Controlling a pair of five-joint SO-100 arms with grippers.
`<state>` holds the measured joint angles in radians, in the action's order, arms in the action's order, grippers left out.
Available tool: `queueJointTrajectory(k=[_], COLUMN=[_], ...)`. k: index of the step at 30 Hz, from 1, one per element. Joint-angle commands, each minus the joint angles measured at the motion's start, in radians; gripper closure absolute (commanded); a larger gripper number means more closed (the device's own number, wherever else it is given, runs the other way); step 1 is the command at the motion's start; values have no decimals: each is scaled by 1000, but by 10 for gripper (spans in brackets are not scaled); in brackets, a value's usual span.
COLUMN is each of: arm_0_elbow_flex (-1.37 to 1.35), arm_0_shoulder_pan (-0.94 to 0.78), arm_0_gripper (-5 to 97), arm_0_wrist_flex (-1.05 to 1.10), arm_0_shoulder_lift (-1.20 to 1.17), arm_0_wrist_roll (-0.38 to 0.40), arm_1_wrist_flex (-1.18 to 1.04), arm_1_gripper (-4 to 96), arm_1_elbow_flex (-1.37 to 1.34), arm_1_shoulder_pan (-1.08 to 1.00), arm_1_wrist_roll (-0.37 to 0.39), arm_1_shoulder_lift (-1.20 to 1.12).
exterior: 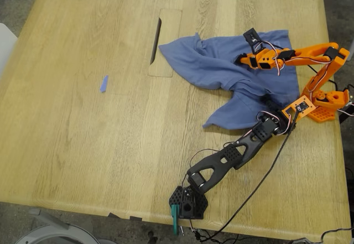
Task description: Fold a T-shirt
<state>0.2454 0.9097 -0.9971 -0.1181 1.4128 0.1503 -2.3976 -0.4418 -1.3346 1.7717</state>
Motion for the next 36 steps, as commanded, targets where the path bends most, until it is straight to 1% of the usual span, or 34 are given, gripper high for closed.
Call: queueJointTrajectory(k=[1, 10, 16, 18, 24, 33, 36], arm_0_elbow_flex=[29, 32, 32, 46, 87, 89, 89], arm_0_shoulder_pan=[-12, -71, -130, -152, -192, -230, -249], arm_0_gripper=[148, 150, 182, 211, 316, 468, 538], arm_0_wrist_flex=[31, 31, 28, 11, -63, -132, -133], arm_0_shoulder_lift=[-14, 80, 104, 117, 153, 184, 196], arm_0_wrist_roll=[-21, -40, -78, -104, -147, -160, -179], arm_1_wrist_flex=[14, 35, 40, 34, 21, 21, 26], arm_1_gripper=[914, 914, 914, 914, 914, 914, 914], arm_1_elbow_flex=[11, 9, 43, 57, 71, 64, 54], arm_1_shoulder_pan=[15, 41, 49, 52, 52, 49, 44], arm_1_wrist_roll=[-5, -5, -6, -6, -6, -6, -6], arm_1_shoulder_lift=[29, 0, -28, -34, -35, -21, -15])
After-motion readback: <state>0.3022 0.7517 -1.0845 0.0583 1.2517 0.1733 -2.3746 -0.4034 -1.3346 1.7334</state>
